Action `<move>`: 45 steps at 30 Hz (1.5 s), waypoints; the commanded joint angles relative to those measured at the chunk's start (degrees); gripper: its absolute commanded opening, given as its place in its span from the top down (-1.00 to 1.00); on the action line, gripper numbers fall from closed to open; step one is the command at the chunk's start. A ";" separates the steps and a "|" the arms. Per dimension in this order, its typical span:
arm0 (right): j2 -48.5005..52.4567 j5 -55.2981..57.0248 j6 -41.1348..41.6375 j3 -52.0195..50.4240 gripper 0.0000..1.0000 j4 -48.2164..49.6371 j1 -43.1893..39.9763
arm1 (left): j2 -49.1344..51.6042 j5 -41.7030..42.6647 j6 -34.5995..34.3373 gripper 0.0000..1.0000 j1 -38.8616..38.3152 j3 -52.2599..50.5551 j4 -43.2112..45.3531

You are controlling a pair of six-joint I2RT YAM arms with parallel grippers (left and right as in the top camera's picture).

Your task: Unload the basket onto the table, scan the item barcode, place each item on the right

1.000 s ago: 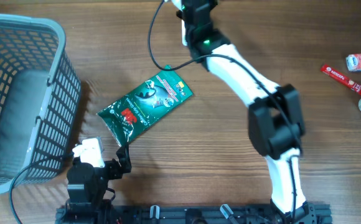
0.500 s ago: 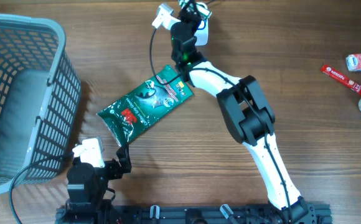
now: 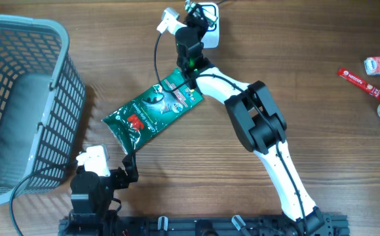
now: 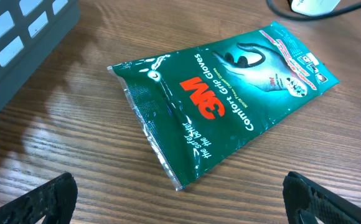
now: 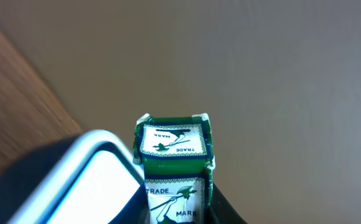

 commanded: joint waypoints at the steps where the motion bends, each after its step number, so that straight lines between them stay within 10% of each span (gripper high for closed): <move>1: -10.54 13.60 4.09 0.61 0.60 0.59 -3.13 | -0.42 0.26 0.72 -1.00 0.31 -0.11 0.15; 5: -13.62 26.53 9.86 0.61 0.63 -8.61 -14.80 | -0.42 0.26 0.74 -1.00 0.31 -0.11 0.15; 8: -13.60 26.77 34.01 0.59 0.61 -39.78 -25.75 | -0.42 0.26 0.72 -1.00 0.31 -0.13 0.13; 11: -13.60 5.49 57.16 0.59 0.57 -70.69 -35.52 | -0.42 0.26 0.72 -1.00 0.31 -0.11 0.15; 15: -13.51 -16.41 68.08 0.59 0.69 -78.95 -46.53 | -0.42 0.26 0.72 -1.00 0.31 -0.11 0.15; 17: -13.51 -19.85 68.04 0.59 0.43 -79.91 -49.75 | -0.42 0.26 0.74 -1.00 0.31 -0.11 0.15; 21: -14.40 -22.97 68.15 1.18 -0.99 -81.96 -53.24 | -0.42 0.26 0.72 -1.00 0.31 -0.11 0.13; 30: -26.03 -75.82 82.88 6.25 -0.99 -95.03 -40.61 | -0.42 0.26 0.72 -1.00 0.31 -0.13 0.15; 34: -24.92 -78.16 88.74 -0.39 -1.00 -97.31 -23.02 | -0.42 0.26 0.72 -1.00 0.31 -0.11 0.15; 38: -24.57 -77.29 115.54 -9.68 -0.99 -97.88 -10.95 | -0.42 0.26 0.72 -1.00 0.31 -0.11 0.15; 45: -24.50 -75.60 138.38 -12.55 -0.99 -72.35 -0.31 | -0.42 0.26 0.72 -1.00 0.31 -0.11 0.15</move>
